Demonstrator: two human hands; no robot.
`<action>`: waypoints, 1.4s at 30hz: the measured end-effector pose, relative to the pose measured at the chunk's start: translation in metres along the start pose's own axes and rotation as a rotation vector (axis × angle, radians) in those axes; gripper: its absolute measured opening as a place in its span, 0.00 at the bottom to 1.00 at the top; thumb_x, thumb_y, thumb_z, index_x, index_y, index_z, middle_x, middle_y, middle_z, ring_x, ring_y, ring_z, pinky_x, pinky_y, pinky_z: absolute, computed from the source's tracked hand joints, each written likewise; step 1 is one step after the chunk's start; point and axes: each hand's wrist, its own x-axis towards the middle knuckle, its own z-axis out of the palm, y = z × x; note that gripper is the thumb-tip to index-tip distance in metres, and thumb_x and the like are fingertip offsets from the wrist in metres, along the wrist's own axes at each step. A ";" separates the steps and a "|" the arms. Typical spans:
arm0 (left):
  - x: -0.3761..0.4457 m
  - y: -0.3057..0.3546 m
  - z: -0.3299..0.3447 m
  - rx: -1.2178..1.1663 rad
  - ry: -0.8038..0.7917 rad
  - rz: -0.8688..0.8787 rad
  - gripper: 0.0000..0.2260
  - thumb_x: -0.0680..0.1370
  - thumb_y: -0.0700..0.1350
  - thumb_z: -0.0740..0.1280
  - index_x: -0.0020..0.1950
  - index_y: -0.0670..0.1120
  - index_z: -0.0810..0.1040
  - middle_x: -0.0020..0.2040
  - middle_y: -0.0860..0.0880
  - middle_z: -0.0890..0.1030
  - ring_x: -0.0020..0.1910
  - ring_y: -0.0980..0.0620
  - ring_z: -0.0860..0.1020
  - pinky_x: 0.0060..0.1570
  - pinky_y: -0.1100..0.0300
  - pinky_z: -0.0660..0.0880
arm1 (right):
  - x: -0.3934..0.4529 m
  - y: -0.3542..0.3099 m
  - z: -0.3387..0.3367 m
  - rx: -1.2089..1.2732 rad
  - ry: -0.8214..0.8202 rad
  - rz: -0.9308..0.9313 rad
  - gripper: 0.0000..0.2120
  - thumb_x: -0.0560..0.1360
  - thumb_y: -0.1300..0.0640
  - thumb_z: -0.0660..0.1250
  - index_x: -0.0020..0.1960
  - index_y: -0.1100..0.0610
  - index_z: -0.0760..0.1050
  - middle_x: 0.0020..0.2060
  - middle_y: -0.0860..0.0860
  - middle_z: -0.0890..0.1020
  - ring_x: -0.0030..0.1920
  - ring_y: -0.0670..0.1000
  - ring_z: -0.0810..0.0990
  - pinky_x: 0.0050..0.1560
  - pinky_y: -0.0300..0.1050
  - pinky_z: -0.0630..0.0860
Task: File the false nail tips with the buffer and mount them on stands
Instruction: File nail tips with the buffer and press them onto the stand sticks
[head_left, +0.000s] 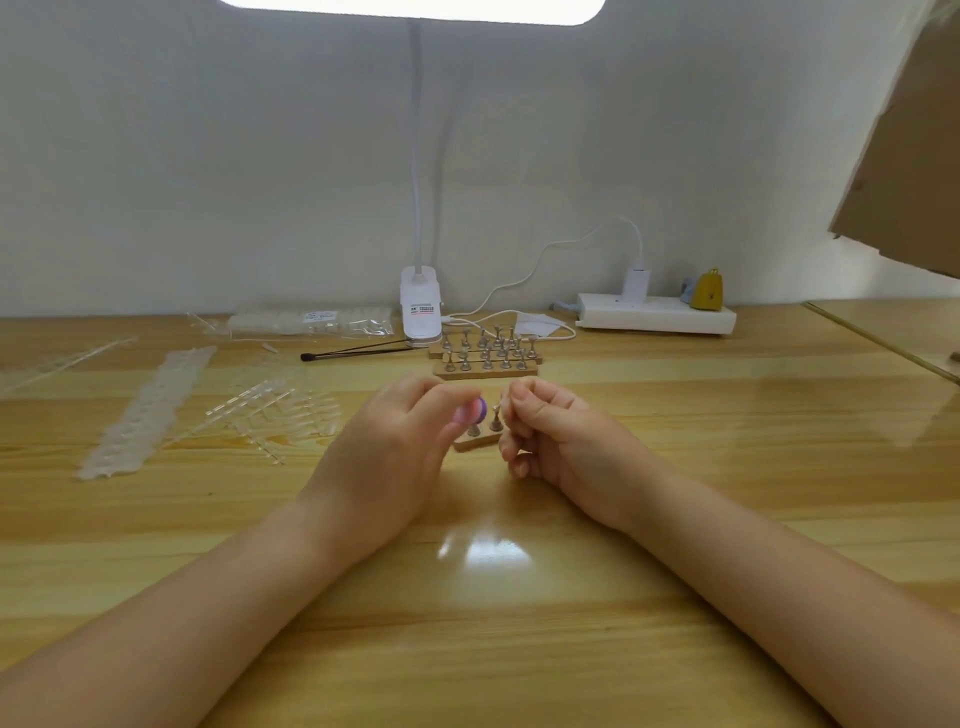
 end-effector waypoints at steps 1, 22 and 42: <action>0.001 0.002 0.000 -0.044 0.029 -0.001 0.12 0.76 0.36 0.69 0.59 0.39 0.78 0.48 0.43 0.79 0.45 0.45 0.79 0.44 0.46 0.78 | 0.000 0.001 0.000 -0.011 0.011 -0.005 0.08 0.73 0.51 0.64 0.41 0.55 0.74 0.31 0.47 0.72 0.33 0.47 0.73 0.33 0.39 0.69; 0.005 0.006 -0.004 -0.009 0.072 0.137 0.10 0.77 0.40 0.69 0.57 0.44 0.76 0.44 0.46 0.79 0.42 0.47 0.78 0.44 0.53 0.75 | 0.002 0.000 -0.001 0.066 0.066 0.019 0.06 0.69 0.54 0.69 0.40 0.57 0.78 0.28 0.48 0.76 0.30 0.45 0.72 0.30 0.36 0.69; 0.000 -0.002 -0.003 -0.043 0.071 0.172 0.12 0.77 0.41 0.68 0.58 0.48 0.71 0.44 0.48 0.79 0.40 0.48 0.77 0.40 0.50 0.75 | 0.002 0.000 -0.002 0.044 0.057 0.026 0.05 0.68 0.55 0.69 0.38 0.57 0.79 0.30 0.50 0.76 0.30 0.45 0.71 0.29 0.36 0.69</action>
